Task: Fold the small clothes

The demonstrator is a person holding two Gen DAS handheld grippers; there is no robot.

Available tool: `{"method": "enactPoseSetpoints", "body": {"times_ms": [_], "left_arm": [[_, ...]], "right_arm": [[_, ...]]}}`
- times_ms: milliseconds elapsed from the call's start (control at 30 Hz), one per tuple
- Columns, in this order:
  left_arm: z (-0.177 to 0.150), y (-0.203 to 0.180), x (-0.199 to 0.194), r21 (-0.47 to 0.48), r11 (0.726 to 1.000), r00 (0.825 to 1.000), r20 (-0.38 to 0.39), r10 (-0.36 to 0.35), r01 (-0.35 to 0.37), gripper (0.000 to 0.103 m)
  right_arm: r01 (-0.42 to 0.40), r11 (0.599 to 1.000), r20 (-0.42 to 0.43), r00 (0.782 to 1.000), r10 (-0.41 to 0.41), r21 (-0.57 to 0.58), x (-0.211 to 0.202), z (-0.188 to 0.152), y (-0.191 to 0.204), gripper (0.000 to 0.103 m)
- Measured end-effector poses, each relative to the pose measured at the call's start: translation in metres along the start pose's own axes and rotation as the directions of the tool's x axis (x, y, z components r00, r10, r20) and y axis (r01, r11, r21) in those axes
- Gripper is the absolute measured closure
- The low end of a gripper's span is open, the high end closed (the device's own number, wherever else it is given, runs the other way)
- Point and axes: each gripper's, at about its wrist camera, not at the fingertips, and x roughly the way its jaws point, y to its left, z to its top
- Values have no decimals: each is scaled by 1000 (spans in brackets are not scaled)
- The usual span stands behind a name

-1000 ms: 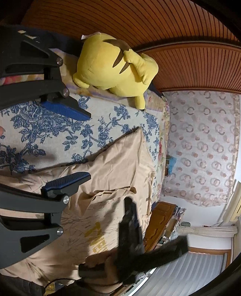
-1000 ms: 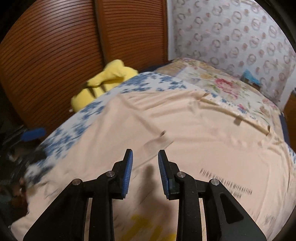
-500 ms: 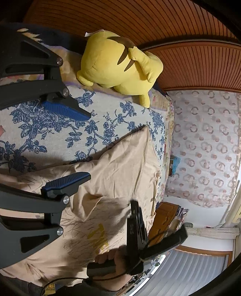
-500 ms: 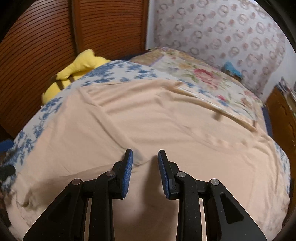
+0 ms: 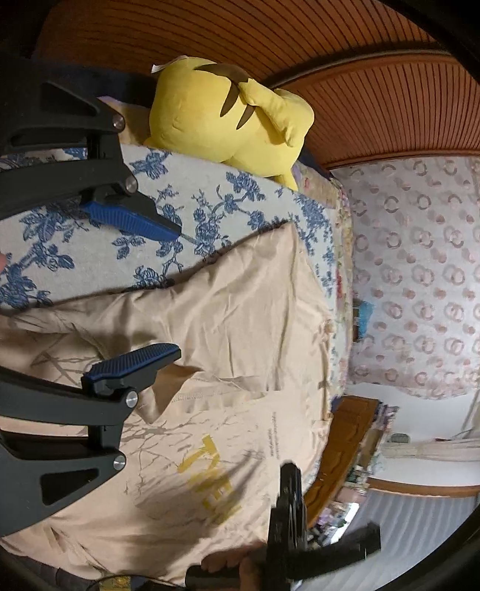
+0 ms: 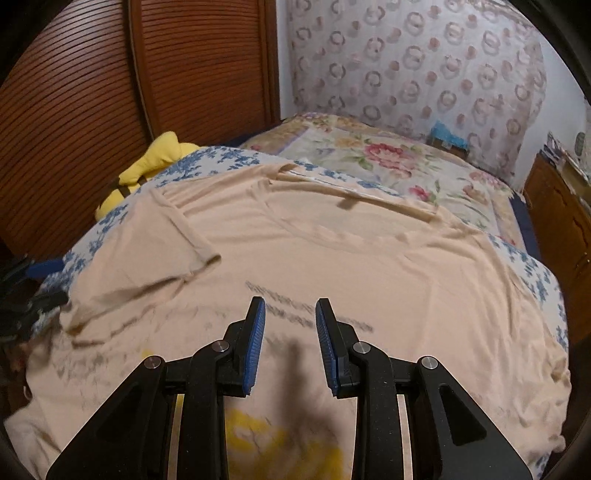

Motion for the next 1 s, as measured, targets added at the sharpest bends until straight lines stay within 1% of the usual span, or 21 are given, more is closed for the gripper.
{"method": "enactPoseSetpoints", "body": {"times_ms": [133,333,600,700,800,900,1000], "left_arm": [[1,-12,10,28,1000,999,-47,6,-5,46],[1,-31,16,70,998,997,-83,-5,10,46],[4,-44,15,86,996,997,-77,-16,22,46],[6,-46,14,77,997,997,-70,-25,30,46],[8,-46,10,76,997,999,-45,-26,29,46],[12,-46,6,67,997,999,-15,-38,39,46],[18,-50,7,74,996,999,-8,-39,40,46]], "right_arm": [[27,1000,-2,1000,-27,5,-7,-15,-13,76],[23,997,12,1000,-24,71,-17,-32,-36,75],[34,990,30,999,-39,138,-43,-62,-65,75],[60,986,32,997,-66,156,-55,-75,-79,75],[95,979,38,994,-104,179,-70,-90,-94,75],[122,970,45,990,-135,210,-85,-104,-109,75],[168,955,45,982,-184,246,-101,-117,-133,75]]}}
